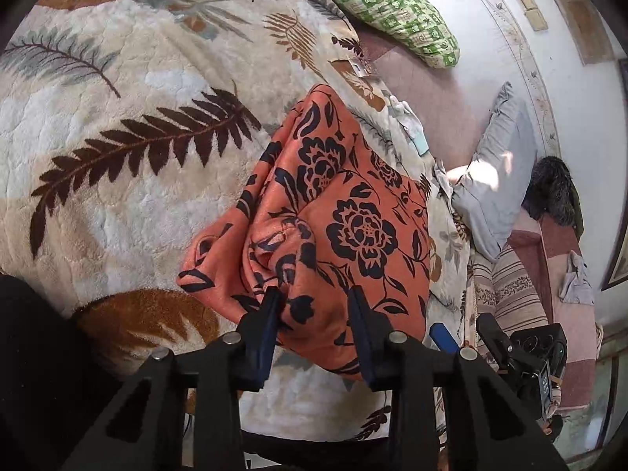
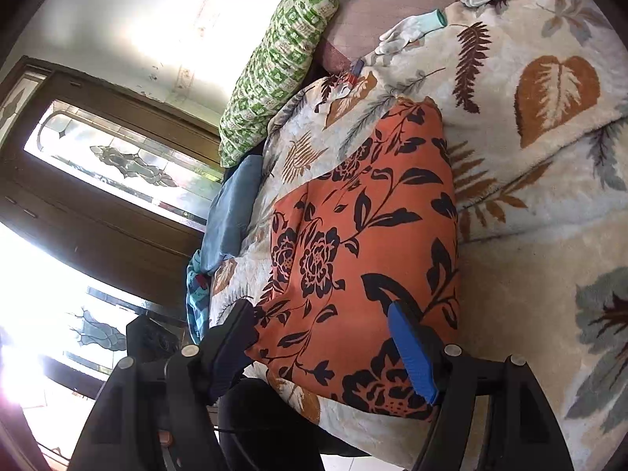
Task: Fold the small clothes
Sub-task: 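Hold the orange blouse with both tools and fold it over onto itself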
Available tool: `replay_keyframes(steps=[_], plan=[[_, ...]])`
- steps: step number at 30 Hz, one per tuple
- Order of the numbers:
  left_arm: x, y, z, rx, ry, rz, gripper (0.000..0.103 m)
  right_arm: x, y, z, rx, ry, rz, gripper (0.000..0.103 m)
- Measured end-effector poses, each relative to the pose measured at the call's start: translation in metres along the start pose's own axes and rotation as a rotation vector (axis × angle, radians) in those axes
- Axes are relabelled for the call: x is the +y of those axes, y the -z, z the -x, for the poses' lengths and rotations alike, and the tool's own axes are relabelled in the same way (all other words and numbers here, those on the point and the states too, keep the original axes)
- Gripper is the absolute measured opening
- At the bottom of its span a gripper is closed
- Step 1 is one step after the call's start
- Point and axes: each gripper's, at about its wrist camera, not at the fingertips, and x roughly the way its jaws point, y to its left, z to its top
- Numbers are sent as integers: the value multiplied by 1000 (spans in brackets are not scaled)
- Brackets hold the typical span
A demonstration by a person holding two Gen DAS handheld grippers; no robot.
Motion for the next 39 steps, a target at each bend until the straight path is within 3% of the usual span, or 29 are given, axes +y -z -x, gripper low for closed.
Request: replay_keyframes(steps=[2, 4, 6, 10, 17, 18, 19, 20, 21, 22, 25, 29, 31, 33, 34, 36, 39], plan=[[6, 1, -1, 19, -8, 29, 41, 5, -5, -5, 12, 15, 28, 74], [11, 6, 4, 16, -34, 50, 72, 9, -7, -8, 18, 13, 41, 74], [16, 12, 12, -7, -46, 65, 81, 11, -8, -9, 20, 19, 50, 74], [12, 13, 9, -8, -54, 37, 81, 9, -7, -12, 31, 24, 49, 74], [-2, 5, -12, 50, 22, 62, 79, 14, -7, -14, 35, 32, 62, 74], [-4, 5, -12, 45, 23, 58, 73, 14, -8, -15, 35, 36, 64, 74], [-6, 3, -12, 42, 27, 45, 54, 14, -9, -16, 36, 43, 64, 74], [-9, 1, -12, 41, 17, 23, 44, 14, -11, -18, 40, 49, 65, 74], [-11, -2, -12, 34, -3, -1, 26, 14, -13, -21, 48, 53, 68, 74], [-13, -6, -11, 27, -16, -19, 19, 16, -16, -25, 60, 58, 77, 74], [-25, -19, -6, 2, -31, -107, 12, 22, -26, -38, 88, 97, 107, 74], [-70, -17, 19, -106, -52, -358, 12, 29, -35, -46, 105, 104, 133, 74], [-71, -9, 16, -115, -99, -435, 12, 25, -32, -51, 112, 101, 120, 74], [-41, -7, -10, -63, -200, -400, 12, 13, -26, -59, 132, 106, 94, 74], [-17, -8, -27, -5, -226, -328, 13, 9, -22, -63, 141, 100, 83, 74], [11, -9, -36, 10, -176, -250, 16, 10, -19, -65, 145, 85, 81, 74], [2, -9, -31, -3, -186, -291, 16, 23, -20, -58, 161, 92, 127, 74]])
